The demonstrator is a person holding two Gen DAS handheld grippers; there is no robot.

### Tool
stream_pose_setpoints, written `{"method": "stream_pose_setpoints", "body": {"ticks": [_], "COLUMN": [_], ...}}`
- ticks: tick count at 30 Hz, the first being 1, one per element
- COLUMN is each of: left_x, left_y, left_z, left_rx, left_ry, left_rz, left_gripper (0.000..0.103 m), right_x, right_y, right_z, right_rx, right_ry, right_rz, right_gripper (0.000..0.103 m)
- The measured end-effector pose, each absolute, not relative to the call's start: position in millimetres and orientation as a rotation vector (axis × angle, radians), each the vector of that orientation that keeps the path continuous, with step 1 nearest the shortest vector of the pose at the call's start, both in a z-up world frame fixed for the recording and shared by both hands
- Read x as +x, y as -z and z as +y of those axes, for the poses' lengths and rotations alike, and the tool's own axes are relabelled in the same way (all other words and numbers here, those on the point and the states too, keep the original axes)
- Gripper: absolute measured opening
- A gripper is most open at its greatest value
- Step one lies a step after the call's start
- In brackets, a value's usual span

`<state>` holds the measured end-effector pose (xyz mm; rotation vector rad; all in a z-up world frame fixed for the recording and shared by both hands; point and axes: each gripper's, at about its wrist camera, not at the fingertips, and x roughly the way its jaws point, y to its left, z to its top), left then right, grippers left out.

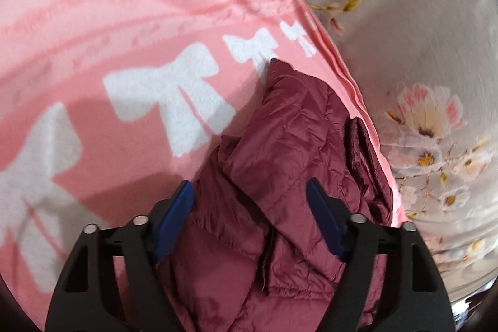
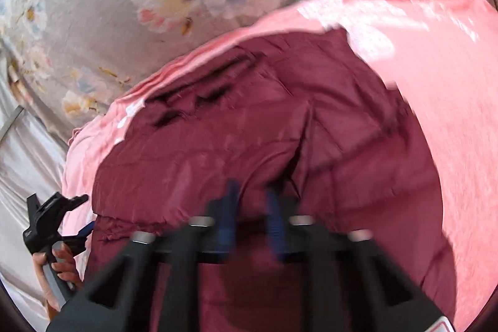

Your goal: Fold large clothes

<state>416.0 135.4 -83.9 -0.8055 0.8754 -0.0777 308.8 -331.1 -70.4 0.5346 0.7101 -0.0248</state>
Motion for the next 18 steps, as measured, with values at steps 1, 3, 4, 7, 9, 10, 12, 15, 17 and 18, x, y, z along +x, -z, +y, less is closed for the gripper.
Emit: {"method": "stream_pose_setpoints", "body": {"ticks": [1,3,4,7,9,10,12,15,17,18], "left_x": [419,426,428,432,432,431,428,427,431,433], "left_y": [86,85,84,75,70,68,69,76,81,84], "left_z": [134,131,129,122,118,116,115,110,106,105], "left_rx": [-0.819,-0.815,-0.807,-0.768,-0.741,-0.729,-0.738,-0.757,-0.746,-0.742], "left_ry": [0.079,0.070,0.071,0.066,0.068,0.070,0.083,0.115,0.108,0.089], "left_rz": [0.881,0.880,0.879,0.863,0.842,0.838,0.835,0.858,0.876,0.875], "left_gripper": [0.061,0.052,0.046,0.031,0.031,0.031,0.032,0.034,0.034,0.033], "right_x": [309,304,303,293,296,301,312,320,317,315], "right_y": [61,29,17,-10,-5,2,22,45,47,45], "right_z": [-331,-328,-328,-334,-346,-351,-360,-363,-364,-365], "right_rx": [0.519,0.471,0.452,0.403,0.402,0.409,0.428,0.425,0.428,0.429], "right_ry": [0.015,-0.023,-0.033,-0.026,0.004,0.017,0.030,0.047,0.042,0.041], "right_rz": [0.682,0.586,0.550,0.458,0.475,0.498,0.566,0.619,0.612,0.602], "right_gripper": [0.005,0.004,0.004,0.003,0.003,0.003,0.003,0.003,0.003,0.003]}}
